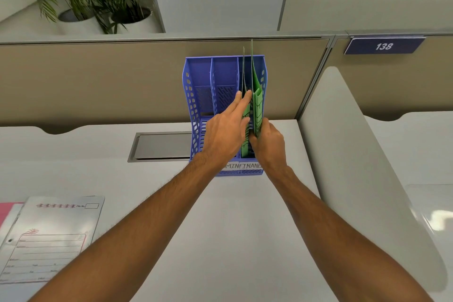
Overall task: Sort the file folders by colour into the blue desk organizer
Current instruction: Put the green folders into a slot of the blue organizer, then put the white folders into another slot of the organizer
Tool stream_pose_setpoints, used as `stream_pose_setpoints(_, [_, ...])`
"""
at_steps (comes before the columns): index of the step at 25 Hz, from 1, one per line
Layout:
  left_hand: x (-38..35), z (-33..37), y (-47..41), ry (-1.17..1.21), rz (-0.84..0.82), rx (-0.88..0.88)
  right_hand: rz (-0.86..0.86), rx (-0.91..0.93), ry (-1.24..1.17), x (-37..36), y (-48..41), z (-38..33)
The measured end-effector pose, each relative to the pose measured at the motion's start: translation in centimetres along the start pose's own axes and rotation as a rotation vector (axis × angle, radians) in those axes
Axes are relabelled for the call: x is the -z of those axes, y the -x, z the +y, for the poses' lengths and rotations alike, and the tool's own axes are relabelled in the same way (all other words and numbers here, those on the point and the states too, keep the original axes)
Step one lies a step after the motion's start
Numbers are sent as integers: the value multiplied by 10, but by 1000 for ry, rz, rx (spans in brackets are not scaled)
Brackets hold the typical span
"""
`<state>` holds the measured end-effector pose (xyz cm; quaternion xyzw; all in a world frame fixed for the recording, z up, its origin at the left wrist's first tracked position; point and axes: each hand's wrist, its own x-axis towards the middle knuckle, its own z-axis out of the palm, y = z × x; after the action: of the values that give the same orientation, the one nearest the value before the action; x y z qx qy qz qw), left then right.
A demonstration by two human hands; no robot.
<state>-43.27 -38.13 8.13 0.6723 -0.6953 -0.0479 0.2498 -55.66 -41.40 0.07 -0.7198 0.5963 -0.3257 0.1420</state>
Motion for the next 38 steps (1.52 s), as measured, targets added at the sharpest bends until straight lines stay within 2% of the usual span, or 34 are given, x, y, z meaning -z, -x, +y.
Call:
stream_pose_setpoints(9, [7, 2, 2, 41, -47, 9, -297, -18, -7, 21, 2, 2])
stream_pose_setpoints(12, [15, 2, 7, 84, -77, 30, -255, -27, 21, 33, 10, 0])
stream_pose_setpoints(17, [35, -16, 34, 106, -82, 83, 14, 48, 24, 53, 39, -12])
stream_pose_setpoints(22, [62, -52, 99, 206, -104, 176, -55, 200, -69, 50, 64, -52])
stream_pose_setpoints(27, [90, -113, 176, 149, -146, 349, -257, 274, -129, 15, 97, -111])
stream_pose_setpoints(31, [122, -171, 234, 182, -121, 389, -371, 309, -116, -24, 127, -163])
stream_pose_setpoints(38, [182, -315, 327, 211, -131, 472, -480, 234, -76, -113, 195, -282])
